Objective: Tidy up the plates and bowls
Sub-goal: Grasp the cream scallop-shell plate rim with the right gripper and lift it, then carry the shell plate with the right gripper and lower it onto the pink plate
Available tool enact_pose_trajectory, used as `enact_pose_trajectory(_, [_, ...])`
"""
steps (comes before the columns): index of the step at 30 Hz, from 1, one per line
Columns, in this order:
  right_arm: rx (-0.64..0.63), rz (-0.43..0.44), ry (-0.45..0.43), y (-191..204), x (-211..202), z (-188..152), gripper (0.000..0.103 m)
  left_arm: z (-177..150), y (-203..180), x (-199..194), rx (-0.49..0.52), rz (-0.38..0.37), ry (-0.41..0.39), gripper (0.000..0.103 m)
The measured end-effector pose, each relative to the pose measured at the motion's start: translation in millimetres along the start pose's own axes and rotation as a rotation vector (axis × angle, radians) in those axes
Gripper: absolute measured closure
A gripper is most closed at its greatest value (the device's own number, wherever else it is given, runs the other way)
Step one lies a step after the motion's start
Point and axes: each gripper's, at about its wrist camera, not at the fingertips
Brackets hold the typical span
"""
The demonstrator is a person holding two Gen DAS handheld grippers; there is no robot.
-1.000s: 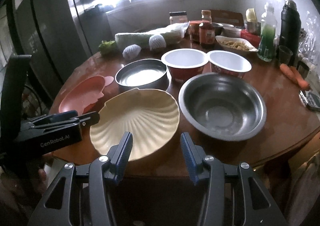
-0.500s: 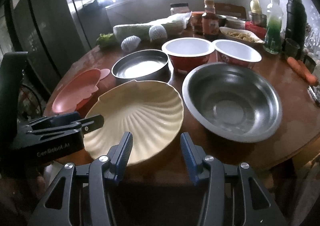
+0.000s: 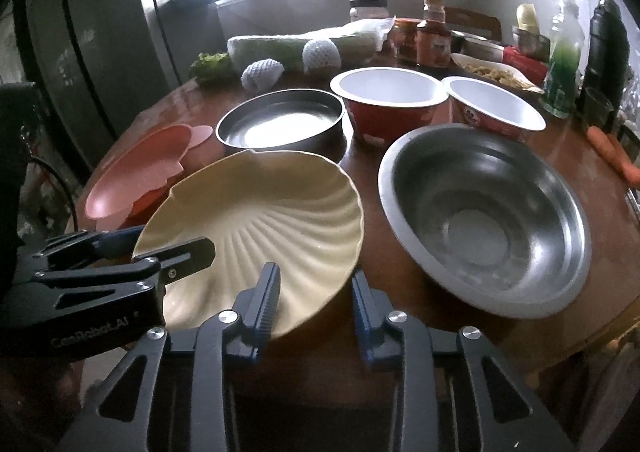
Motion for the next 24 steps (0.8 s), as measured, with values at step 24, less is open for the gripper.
enact_pose_trajectory(24, [-0.084, 0.037, -0.077, 34, -31, 13, 0.072, 5, 7, -56, 0.03, 0.088, -0.113, 0.051])
Point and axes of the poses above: each gripper's, at about its wrist camera, not at the fingertips, and x roughly the way its jaws point, y to its left, z to its top, and after that the axes turned 3 degrees about -y, right-handed
